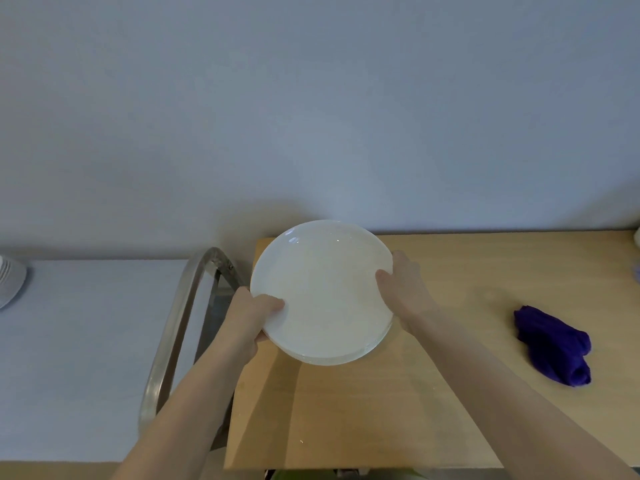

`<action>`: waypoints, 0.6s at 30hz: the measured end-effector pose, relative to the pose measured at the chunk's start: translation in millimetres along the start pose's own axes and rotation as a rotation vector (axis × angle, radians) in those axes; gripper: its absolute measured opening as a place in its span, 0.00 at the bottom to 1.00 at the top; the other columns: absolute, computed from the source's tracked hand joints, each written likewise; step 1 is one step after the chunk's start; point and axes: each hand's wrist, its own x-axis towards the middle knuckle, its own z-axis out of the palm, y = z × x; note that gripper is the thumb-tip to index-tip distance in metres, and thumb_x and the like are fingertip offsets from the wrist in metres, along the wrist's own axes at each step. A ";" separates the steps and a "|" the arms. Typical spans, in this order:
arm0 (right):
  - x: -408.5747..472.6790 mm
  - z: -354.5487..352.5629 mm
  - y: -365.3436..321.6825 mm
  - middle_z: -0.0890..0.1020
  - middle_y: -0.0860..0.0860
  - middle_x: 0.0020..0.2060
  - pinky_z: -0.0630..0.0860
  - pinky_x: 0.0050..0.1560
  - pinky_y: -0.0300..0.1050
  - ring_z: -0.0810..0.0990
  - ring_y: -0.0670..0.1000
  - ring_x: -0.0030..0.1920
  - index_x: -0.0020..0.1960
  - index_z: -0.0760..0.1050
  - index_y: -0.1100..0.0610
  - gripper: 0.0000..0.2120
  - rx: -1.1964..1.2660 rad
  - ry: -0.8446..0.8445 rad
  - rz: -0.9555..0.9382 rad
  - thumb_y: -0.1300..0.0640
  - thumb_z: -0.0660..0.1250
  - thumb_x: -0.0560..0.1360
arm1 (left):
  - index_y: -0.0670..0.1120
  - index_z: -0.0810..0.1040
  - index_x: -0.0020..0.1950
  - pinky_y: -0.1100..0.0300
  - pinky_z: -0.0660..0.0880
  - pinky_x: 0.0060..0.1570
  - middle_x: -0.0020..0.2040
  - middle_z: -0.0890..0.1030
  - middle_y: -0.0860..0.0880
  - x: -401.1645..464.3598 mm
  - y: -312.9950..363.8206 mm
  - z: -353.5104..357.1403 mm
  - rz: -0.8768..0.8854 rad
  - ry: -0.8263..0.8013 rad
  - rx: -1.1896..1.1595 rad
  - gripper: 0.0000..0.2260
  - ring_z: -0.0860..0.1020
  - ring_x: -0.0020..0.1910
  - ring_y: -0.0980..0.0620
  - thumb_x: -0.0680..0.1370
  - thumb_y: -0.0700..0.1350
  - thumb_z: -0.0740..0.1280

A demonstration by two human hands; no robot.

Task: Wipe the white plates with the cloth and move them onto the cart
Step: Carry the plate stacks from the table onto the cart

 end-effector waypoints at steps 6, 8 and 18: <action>-23.1 13.0 -31.5 0.72 0.58 0.59 0.72 0.60 0.61 0.76 0.61 0.54 0.65 0.66 0.59 0.17 -0.019 -0.048 -0.119 0.60 0.55 0.76 | 0.37 0.68 0.67 0.57 0.72 0.33 0.60 0.76 0.36 -22.1 -9.1 -36.1 0.019 0.039 -0.059 0.20 0.77 0.55 0.37 0.75 0.36 0.65; -33.8 22.4 -43.6 0.70 0.57 0.61 0.73 0.56 0.56 0.76 0.57 0.48 0.67 0.65 0.60 0.18 0.024 -0.083 -0.162 0.61 0.55 0.77 | 0.36 0.70 0.65 0.57 0.72 0.33 0.58 0.77 0.36 -30.2 -12.5 -52.5 0.027 0.081 -0.097 0.19 0.78 0.50 0.40 0.75 0.36 0.65; -104.5 133.0 -115.5 0.70 0.57 0.57 0.75 0.49 0.53 0.74 0.56 0.49 0.64 0.66 0.61 0.17 -0.026 -0.170 -0.376 0.58 0.60 0.76 | 0.38 0.69 0.65 0.51 0.77 0.39 0.58 0.77 0.39 -70.6 -48.1 -199.8 0.067 0.323 -0.204 0.19 0.78 0.53 0.39 0.76 0.41 0.68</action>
